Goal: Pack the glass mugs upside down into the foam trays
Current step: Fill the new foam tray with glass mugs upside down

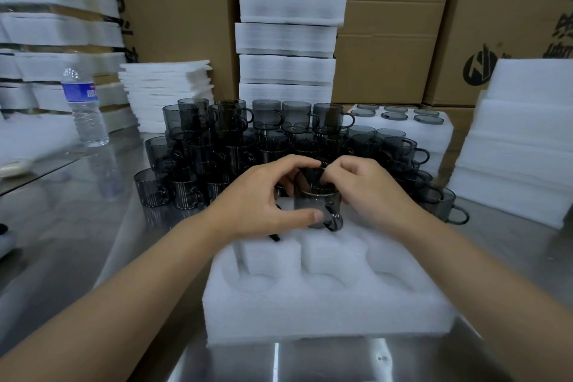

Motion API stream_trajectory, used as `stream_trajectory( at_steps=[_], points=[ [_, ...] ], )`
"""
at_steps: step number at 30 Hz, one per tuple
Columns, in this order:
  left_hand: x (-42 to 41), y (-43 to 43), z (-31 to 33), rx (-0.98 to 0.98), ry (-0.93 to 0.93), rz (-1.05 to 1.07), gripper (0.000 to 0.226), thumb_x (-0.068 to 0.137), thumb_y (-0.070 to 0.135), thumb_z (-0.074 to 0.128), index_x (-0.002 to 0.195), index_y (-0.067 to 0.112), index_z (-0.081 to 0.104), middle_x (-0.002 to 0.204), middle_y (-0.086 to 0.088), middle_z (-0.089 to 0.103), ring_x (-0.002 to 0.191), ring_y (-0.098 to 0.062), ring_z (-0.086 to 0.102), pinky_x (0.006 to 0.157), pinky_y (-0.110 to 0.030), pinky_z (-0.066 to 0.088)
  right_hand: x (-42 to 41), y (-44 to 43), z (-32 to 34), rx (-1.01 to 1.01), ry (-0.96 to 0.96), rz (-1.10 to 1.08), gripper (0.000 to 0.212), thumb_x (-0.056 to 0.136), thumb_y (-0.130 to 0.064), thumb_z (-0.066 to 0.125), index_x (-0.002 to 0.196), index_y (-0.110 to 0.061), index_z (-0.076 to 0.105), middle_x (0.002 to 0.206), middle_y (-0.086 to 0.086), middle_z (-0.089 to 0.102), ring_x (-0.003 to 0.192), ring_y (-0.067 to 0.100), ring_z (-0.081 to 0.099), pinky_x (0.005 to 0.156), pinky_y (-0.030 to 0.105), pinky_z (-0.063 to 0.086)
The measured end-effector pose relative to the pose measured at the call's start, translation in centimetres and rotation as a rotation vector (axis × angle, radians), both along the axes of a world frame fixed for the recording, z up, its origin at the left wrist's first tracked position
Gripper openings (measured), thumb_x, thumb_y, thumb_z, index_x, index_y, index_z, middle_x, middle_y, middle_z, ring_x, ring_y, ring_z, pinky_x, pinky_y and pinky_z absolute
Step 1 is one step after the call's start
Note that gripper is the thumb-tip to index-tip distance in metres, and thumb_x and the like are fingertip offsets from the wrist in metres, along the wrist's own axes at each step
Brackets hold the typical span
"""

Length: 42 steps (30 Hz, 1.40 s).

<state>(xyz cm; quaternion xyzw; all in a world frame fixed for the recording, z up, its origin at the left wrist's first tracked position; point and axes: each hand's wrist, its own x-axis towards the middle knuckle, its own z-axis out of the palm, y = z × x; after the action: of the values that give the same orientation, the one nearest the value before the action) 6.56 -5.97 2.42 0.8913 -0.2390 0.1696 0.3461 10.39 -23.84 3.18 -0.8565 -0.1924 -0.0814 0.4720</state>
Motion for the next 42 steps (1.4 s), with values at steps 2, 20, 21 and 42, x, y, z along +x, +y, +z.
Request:
stream_trajectory(
  at_steps=[2, 20, 21, 42],
  points=[
    [0.0, 0.0, 0.0, -0.022, -0.001, -0.005, 0.051, 0.064, 0.061, 0.063, 0.112, 0.053, 0.048, 0.098, 0.012, 0.065, 0.093, -0.008, 0.061, 0.084, -0.032, 0.048, -0.1, 0.0, 0.0, 0.021, -0.003, 0.008, 0.021, 0.083, -0.032, 0.056, 0.074, -0.015, 0.065, 0.051, -0.016, 0.053, 0.051, 0.0, 0.044, 0.053, 0.022, 0.035],
    [0.2, -0.1, -0.3, -0.066, -0.047, 0.067, 0.039, 0.08, 0.057, 0.043, 0.108, 0.037, 0.061, 0.1, 0.017, 0.063, 0.097, 0.0, 0.057, 0.08, -0.024, 0.046, 0.4, 0.0, -0.2, 0.07, -0.049, -0.057, 0.017, 0.086, -0.026, 0.058, 0.076, -0.017, 0.067, 0.072, 0.005, 0.067, 0.063, 0.007, 0.052, 0.06, 0.021, 0.041],
    [0.3, -0.1, -0.3, -0.061, -0.044, 0.088, 0.035, 0.082, 0.054, 0.044, 0.107, 0.037, 0.062, 0.1, 0.019, 0.063, 0.096, 0.002, 0.057, 0.079, -0.023, 0.046, 0.4, 0.0, -0.2, 0.055, -0.06, -0.06, 0.015, 0.086, -0.025, 0.059, 0.076, -0.019, 0.067, 0.069, 0.004, 0.066, 0.06, 0.005, 0.051, 0.057, 0.017, 0.04],
    [1.0, 0.4, -0.2, 0.04, 0.339, 0.075, 0.055, 0.055, 0.083, 0.052, 0.095, 0.047, 0.066, 0.095, 0.001, 0.072, 0.093, -0.019, 0.065, 0.091, -0.049, 0.049, -0.2, 0.1, -0.4, -0.112, -0.165, 0.013, 0.012, 0.085, -0.026, 0.062, 0.073, -0.025, 0.065, 0.049, -0.011, 0.048, 0.049, 0.0, 0.043, 0.048, 0.011, 0.034]
  ],
)
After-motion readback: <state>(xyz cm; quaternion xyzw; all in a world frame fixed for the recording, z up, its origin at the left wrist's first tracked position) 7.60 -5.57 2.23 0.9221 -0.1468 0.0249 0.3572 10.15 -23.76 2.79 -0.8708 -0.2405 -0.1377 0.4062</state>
